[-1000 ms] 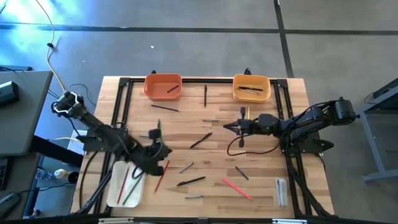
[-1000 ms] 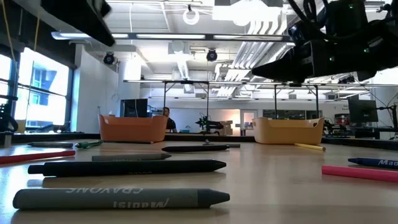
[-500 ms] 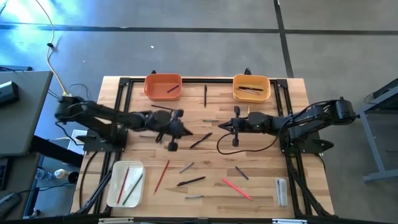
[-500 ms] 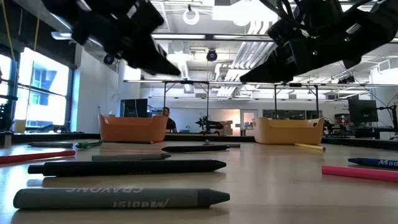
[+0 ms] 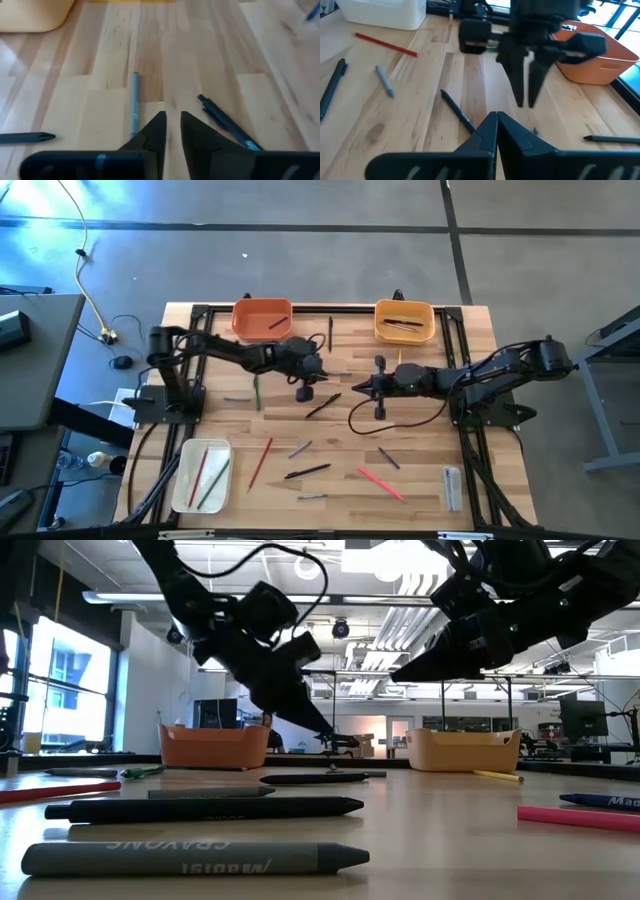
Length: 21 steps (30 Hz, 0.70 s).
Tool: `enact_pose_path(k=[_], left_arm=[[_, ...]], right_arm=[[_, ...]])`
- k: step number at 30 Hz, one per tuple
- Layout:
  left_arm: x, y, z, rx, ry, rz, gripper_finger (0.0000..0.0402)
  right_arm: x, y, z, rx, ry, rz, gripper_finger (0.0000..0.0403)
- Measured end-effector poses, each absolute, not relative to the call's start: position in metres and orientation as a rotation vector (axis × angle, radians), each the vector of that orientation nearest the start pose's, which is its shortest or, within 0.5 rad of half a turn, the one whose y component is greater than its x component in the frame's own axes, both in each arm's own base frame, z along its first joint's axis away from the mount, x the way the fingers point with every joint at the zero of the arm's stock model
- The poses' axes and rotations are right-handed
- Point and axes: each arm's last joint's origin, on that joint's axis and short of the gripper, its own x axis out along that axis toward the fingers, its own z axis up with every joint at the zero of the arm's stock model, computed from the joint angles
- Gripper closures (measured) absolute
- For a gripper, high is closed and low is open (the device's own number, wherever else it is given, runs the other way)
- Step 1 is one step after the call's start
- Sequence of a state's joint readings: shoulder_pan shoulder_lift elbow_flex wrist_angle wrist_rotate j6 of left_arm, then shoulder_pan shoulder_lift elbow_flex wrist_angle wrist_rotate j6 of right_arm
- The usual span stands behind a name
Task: Sort crayons/erasers/pens/pencils in bins
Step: Put the gray crayon into the orange bin
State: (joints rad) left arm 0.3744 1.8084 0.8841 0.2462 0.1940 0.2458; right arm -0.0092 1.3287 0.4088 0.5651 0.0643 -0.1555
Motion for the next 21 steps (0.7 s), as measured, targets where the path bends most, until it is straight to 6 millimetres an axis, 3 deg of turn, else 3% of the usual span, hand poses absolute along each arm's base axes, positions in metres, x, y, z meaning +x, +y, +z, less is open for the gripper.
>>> enact_pose_path(k=[11, 21], left_arm=[[0.343, 0.145, 0.112, 0.013, 0.737, 0.148, 0.0280], [0.343, 0.152, 0.100, 0.038, 0.778, 0.244, 0.0279]], right_arm=[[0.243, -0.003, 0.167, -0.164, 0.362, -0.042, 0.0403], [0.243, -0.003, 0.167, -0.164, 0.368, -0.041, 0.0403]])
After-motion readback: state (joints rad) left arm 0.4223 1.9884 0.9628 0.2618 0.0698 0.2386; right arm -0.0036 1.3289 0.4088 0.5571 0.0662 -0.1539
